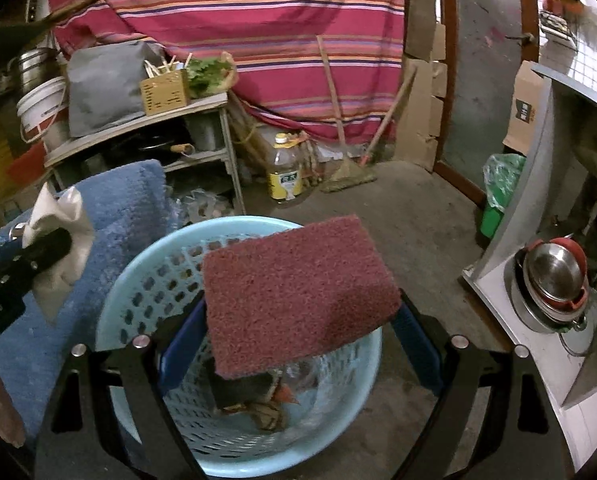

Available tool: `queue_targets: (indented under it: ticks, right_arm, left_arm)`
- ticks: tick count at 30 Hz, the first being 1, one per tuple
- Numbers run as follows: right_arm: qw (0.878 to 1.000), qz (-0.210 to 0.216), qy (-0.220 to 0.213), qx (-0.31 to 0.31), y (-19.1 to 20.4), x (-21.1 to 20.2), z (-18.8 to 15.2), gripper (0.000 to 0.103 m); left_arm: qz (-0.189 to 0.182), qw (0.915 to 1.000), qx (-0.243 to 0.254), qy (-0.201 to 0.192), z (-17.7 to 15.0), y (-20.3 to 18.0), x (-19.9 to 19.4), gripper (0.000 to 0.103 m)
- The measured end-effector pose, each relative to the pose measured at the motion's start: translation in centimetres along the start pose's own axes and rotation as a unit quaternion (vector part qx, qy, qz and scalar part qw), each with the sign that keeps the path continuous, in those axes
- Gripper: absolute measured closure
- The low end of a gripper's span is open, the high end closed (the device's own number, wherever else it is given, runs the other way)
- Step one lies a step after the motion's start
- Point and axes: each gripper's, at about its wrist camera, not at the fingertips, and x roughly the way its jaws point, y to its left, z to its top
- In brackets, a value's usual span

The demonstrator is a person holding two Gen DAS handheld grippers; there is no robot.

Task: Collect trash
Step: 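Carry the cloth and pad over the light-blue basket with both tools, then open the left tool over the basket to drop the white cloth, then open the right tool over the basket to drop the maroon pad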

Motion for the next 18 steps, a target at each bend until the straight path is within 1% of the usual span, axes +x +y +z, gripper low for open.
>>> queue_targets:
  ticks: [2,6,7,8,9,13,15,18]
  right_arm:
    - [1.000,-0.002,0.001,0.006,-0.6,-0.1,-0.3,0.016]
    - [1.000,-0.005,0.003,0.012,-1.2,0.0,-0.3,0.016]
    - [1.000,-0.005,0.003,0.014,-1.3,0.1,-0.4,0.016]
    - [1.000,-0.005,0.004,0.014,-1.3,0.0,-0.4,0.016]
    - [1.000,-0.005,0.004,0.014,-1.3,0.1,-0.4,0.016]
    - [1.000,-0.003,0.007,0.010,-1.0,0.3,-0.5,0.016]
    - [1.000,0.000,0.008,0.005,-0.7,0.4,-0.5,0.016]
    - [1.000,0.006,0.008,-0.003,0.5,0.4,-0.5,0.016]
  left_arm:
    - [-0.006,1.0000,0.003,0.004,0.1,-0.6,0.6,0.057]
    - [-0.015,0.9999,0.004,0.008,0.1,-1.1,1.1,0.050]
    - [-0.013,0.9999,0.004,0.005,0.1,-1.0,0.9,0.047]
    - [-0.012,0.9999,0.005,0.003,0.2,-1.0,0.8,0.039]
    - [-0.010,0.9999,0.005,0.000,0.2,-1.0,0.7,0.033]
    - [0.008,0.9999,0.005,-0.008,0.3,-0.3,0.0,0.029]
    - [0.018,0.9997,-0.003,-0.014,0.3,0.4,-0.6,0.019]
    - [0.038,0.9987,-0.020,-0.026,0.1,2.5,-2.1,0.014]
